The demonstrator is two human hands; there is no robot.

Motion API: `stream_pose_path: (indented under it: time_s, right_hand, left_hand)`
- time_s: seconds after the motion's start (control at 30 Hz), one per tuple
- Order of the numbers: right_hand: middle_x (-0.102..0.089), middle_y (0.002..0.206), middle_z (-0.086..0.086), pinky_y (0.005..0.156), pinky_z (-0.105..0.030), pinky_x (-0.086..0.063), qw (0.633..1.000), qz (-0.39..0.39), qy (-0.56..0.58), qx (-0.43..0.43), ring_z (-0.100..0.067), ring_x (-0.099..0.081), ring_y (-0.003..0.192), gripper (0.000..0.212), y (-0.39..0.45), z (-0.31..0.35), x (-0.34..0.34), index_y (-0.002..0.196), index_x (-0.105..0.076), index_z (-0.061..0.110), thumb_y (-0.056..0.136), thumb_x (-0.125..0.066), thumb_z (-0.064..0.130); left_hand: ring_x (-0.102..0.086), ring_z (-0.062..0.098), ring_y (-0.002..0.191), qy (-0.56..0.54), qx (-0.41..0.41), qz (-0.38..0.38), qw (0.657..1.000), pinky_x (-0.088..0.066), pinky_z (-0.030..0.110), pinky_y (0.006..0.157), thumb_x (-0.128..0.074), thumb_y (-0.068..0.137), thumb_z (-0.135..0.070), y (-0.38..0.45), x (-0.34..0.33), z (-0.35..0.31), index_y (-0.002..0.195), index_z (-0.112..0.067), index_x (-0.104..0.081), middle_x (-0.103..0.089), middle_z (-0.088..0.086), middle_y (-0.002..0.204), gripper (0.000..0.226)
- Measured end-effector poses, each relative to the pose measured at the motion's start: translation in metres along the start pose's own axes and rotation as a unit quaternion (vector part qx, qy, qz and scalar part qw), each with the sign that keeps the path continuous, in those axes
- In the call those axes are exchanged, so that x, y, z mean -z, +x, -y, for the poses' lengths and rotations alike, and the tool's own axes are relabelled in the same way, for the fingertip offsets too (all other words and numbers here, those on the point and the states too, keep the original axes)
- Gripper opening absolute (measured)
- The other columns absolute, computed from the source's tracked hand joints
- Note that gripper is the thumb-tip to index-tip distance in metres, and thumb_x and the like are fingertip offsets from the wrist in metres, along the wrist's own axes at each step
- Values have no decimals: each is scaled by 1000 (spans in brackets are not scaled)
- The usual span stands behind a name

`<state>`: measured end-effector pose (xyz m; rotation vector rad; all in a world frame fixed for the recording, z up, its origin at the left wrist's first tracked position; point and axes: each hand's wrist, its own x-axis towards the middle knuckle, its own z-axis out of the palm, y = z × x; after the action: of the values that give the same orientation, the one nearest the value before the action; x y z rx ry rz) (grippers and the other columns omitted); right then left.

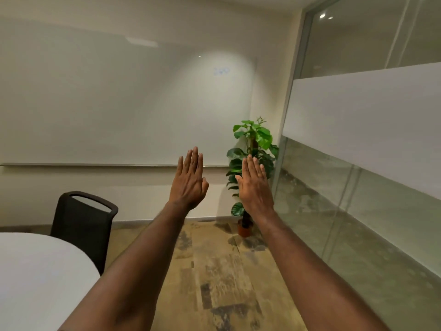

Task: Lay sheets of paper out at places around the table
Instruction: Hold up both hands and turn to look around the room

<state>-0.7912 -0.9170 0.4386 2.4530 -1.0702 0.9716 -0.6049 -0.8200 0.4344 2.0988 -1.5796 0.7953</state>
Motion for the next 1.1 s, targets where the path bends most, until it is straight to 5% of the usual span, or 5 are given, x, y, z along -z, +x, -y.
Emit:
stream_pose_path:
  time_s: [0.7,1.1]
  right_hand:
    - [-17,164,-17,126,-43,-10,972,-1,163,169,-28,-10,154,58,337,40,-346,155,-19,3,107,-28,34]
    - [-16,164,-16,126,-43,-11,928,8,253,273,-28,-10,154,58,483,198,-501,155,-18,3,107,-32,33]
  left_hand:
    - [12,30,154,106,166,3,980,-3,48,127,-10,93,-33,239,-246,202,155,-2,6,12,18,165,71]
    - [10,31,154,177,264,-3,948,-3,49,127,-12,93,-31,286,-315,399,156,-1,4,10,20,165,71]
